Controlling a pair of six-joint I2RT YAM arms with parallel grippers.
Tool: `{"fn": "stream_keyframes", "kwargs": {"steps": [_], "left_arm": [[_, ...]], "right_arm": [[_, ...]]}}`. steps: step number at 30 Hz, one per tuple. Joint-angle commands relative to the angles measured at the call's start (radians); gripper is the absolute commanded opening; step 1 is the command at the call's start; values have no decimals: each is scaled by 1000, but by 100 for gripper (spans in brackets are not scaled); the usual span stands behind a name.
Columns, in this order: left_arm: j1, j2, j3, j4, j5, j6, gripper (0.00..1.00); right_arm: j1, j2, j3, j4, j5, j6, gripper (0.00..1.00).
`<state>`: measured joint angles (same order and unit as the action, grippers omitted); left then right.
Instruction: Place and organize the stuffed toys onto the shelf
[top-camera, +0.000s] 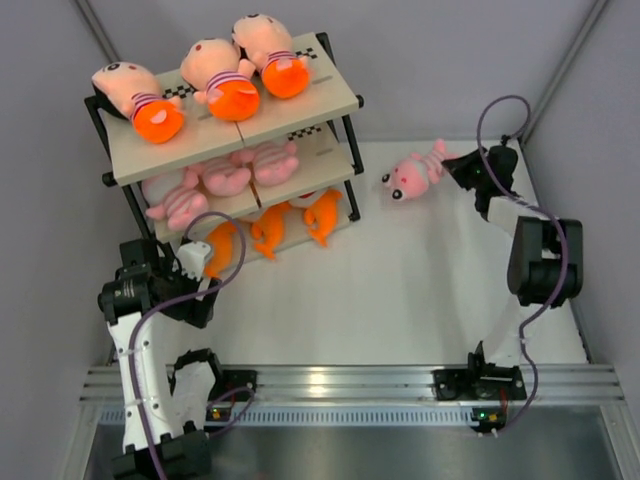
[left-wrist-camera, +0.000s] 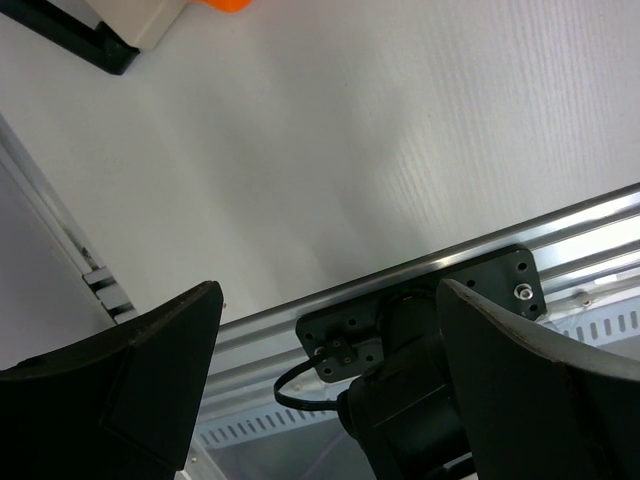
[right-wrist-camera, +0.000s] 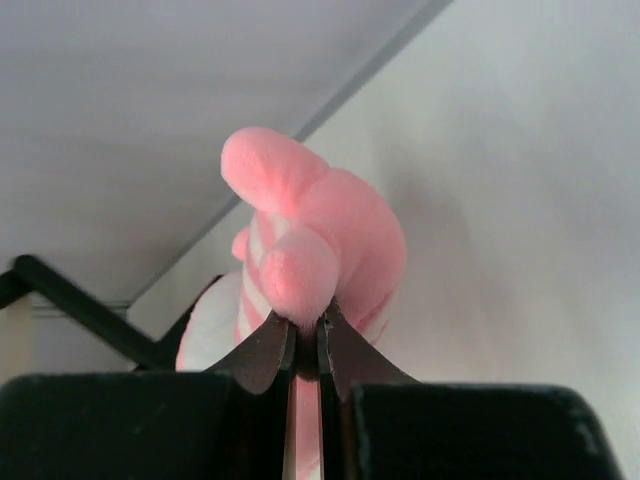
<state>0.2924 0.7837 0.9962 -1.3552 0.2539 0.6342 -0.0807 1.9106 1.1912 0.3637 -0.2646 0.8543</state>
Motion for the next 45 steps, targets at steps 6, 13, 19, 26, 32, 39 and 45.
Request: {"fn": "stream_keyframes", "kwargs": {"steps": [6,13,19,26,32,39,45], "left_arm": [[-4,12,21,82,126,-74,89],[-4,32,48,87,260,-22,87],[-51,84,96,183,220,-66,89],[-475,100,70,232,100,-163,97],[-618,49,64,252,192,-100,98],[-621,115,79,290,232,-70,99],[-622,146,99,438,138,-158,99]], "right_arm": [[73,-557,-240,-159,130,-7,0],[307,-921,-317,-439,254,-126,0],[652,-973,-347,-448,455,-13,0],[978,-816,-268,-387,723,64,0],[1102,-699,-240,-324,860,135,0],[1188,-590,-179,-235,775,230,0],[1214,-594,-206,-139,628,305,0]]}}
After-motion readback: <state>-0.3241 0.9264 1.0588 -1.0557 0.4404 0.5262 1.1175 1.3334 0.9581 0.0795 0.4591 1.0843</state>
